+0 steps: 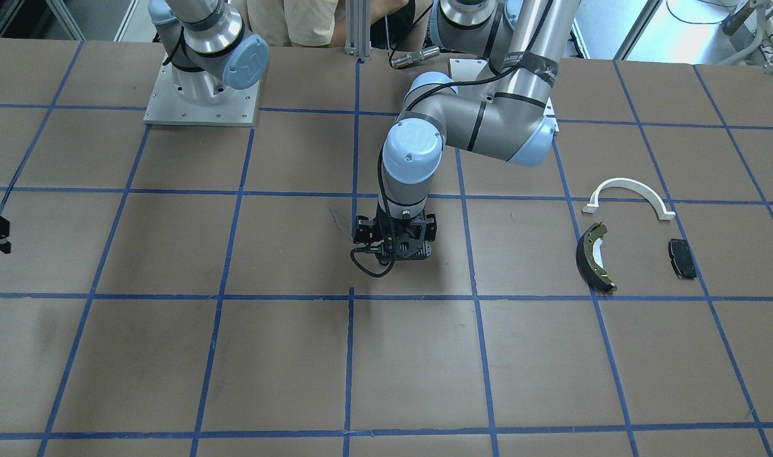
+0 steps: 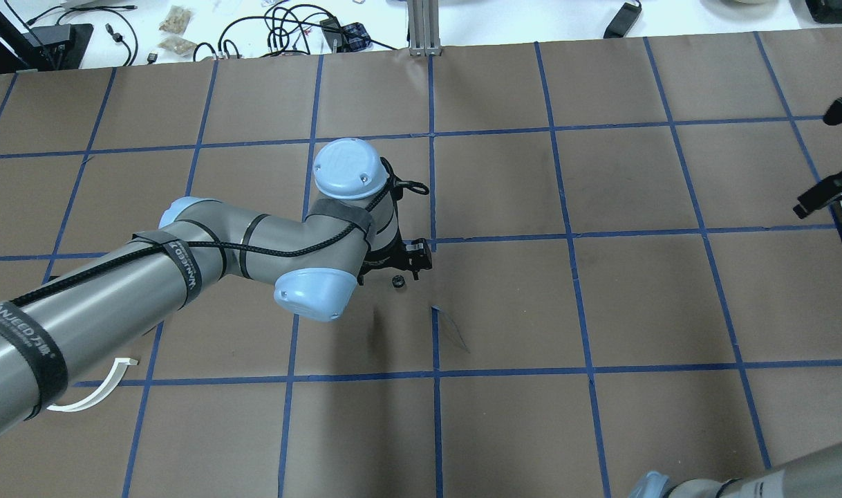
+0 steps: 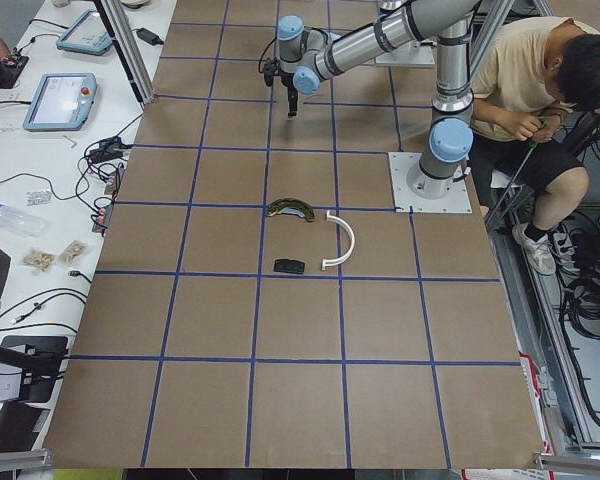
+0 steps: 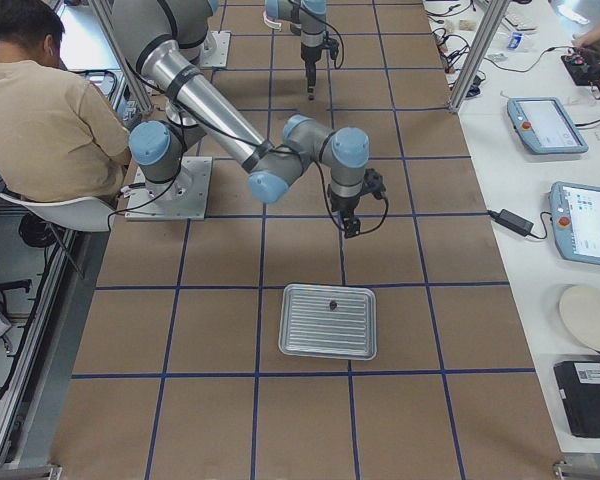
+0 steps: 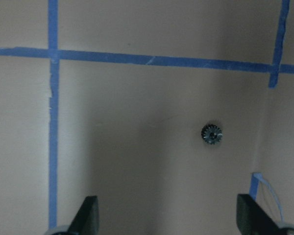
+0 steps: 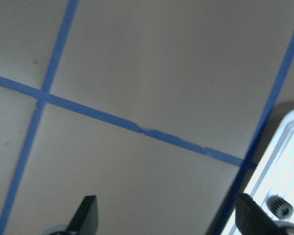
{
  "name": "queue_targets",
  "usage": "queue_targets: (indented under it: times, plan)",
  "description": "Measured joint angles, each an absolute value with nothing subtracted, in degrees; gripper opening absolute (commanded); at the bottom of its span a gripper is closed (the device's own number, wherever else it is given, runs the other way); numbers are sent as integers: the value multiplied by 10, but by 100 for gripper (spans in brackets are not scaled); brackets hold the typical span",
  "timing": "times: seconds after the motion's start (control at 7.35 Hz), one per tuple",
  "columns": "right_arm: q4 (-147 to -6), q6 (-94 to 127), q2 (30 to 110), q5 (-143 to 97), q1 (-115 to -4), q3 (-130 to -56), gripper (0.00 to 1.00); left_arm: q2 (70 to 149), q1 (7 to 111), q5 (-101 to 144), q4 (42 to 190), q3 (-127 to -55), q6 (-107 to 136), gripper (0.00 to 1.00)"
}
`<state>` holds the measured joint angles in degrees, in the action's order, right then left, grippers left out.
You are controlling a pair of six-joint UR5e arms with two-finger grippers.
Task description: Place bearing gear from tray to pile
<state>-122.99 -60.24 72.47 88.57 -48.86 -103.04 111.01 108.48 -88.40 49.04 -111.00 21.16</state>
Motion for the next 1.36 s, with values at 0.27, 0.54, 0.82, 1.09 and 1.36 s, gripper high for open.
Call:
queue_targets:
  times: [0.27, 0.54, 0.82, 1.09, 1.36]
  plan:
    - [-1272, -641, 663, 890, -415, -1010, 100, 1124, 1091, -887, 480, -1110, 208, 71]
    - [-1279, -647, 594, 891, -398, -950, 98, 1131, 1092, -887, 478, -1109, 203, 71]
    - [-1273, -645, 568, 888, -396, -931, 92, 1141, 1092, -888, 476, -1108, 202, 59]
    - [-1275, -645, 565, 888, -396, -942, 84, 1144, 1092, -890, 476, -1106, 202, 24]
    - [-1276, -648, 568, 893, -396, -942, 78, 1139, 1091, -900, 475, -1106, 201, 16]
